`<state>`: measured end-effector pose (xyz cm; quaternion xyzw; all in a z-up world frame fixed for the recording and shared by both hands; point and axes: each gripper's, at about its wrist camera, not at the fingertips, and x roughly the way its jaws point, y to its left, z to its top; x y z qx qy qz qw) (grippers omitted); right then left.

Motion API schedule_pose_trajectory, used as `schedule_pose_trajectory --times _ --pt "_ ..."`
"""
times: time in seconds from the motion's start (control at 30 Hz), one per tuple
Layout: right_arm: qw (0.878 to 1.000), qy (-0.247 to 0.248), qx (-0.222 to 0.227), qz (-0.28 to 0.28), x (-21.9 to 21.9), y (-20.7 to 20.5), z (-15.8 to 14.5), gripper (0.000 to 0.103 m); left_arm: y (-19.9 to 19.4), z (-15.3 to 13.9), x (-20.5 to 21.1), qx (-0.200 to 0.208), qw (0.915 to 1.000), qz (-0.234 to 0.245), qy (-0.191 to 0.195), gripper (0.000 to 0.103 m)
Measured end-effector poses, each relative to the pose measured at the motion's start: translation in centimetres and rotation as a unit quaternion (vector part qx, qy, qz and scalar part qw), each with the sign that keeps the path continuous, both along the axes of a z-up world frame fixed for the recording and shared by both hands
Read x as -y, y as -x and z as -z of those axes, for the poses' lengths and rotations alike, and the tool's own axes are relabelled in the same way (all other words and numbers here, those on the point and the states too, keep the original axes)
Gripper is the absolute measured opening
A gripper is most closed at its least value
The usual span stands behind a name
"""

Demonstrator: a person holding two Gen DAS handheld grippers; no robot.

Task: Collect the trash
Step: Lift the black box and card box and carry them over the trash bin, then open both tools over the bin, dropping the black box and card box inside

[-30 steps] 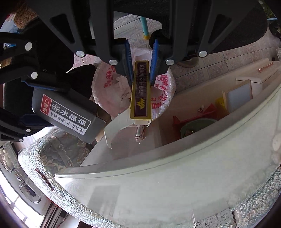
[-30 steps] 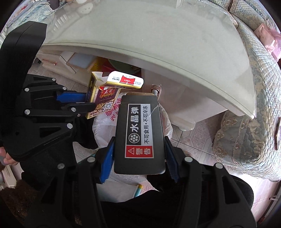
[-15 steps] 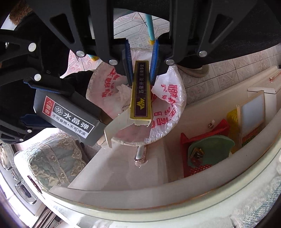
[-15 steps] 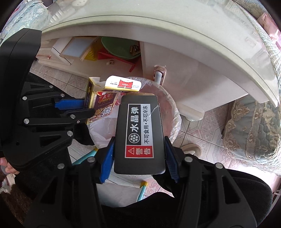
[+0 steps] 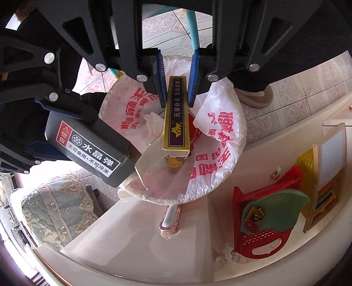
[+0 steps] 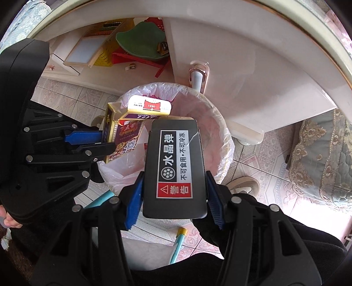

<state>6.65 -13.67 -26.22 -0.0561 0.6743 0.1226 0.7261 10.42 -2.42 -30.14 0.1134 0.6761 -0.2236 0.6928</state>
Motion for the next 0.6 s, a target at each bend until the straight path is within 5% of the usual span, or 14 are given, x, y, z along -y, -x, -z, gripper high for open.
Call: schedule_pose_trajectory --times 0.6 --pt "0.999 0.0 -0.046 0.016 0.3 -0.9 5.9 0.052 -1.6 6.1 0.1 -0.087 0.9957 -0.03 -0.014 0.019"
